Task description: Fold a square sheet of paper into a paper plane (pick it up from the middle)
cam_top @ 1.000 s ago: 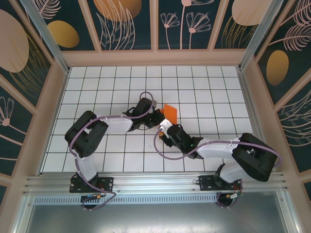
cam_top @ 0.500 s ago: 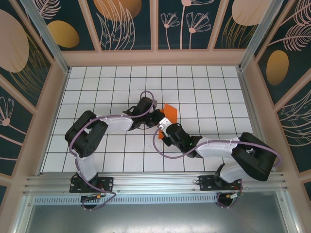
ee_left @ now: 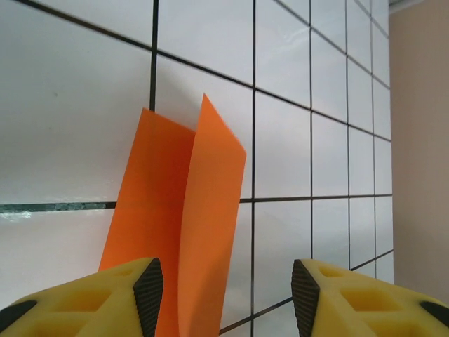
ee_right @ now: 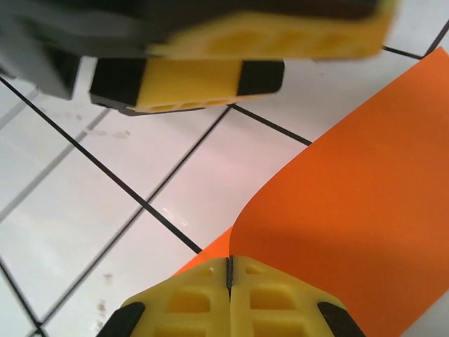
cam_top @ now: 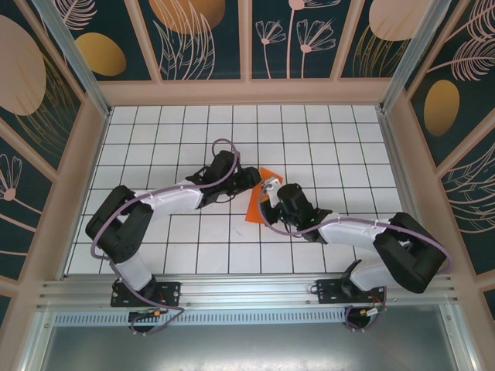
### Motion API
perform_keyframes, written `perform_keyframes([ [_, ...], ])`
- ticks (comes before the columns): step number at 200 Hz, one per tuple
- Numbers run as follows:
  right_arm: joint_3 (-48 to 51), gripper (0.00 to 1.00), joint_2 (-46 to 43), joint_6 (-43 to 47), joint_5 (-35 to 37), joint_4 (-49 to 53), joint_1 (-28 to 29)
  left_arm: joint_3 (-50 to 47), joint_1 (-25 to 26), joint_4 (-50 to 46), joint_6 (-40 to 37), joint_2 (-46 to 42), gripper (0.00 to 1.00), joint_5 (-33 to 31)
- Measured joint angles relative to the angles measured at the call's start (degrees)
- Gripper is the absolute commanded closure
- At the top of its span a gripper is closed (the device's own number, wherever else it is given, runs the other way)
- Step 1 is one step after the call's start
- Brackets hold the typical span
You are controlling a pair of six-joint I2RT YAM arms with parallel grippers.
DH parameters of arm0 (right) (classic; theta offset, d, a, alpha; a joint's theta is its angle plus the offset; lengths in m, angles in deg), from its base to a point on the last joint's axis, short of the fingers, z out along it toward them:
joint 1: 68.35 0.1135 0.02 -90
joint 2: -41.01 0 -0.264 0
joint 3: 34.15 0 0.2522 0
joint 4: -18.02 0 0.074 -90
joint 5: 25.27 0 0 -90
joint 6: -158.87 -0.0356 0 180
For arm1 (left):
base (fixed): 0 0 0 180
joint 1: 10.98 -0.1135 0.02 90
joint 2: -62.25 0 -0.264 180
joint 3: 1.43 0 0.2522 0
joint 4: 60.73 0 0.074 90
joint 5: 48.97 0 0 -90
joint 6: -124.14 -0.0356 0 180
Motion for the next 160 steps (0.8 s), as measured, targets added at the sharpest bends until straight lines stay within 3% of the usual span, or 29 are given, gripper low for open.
perform_keyframes([
  [65,0.02,0.99,6.25,-10.91,-20.5,-5.01,-11.69,-1.25,0.0,0.85,-1.4,-0.48,0.54,-0.66],
  [105,0.2,0.99,9.97,-15.67,-26.86,-7.39,-16.52,-1.22,0.0,2.12,-2.84,2.14,0.6,2.32],
  [160,1.07,0.99,13.77,-19.28,-31.87,-10.1,-20.55,1.44,0.0,1.66,-5.05,7.26,0.6,6.21],
])
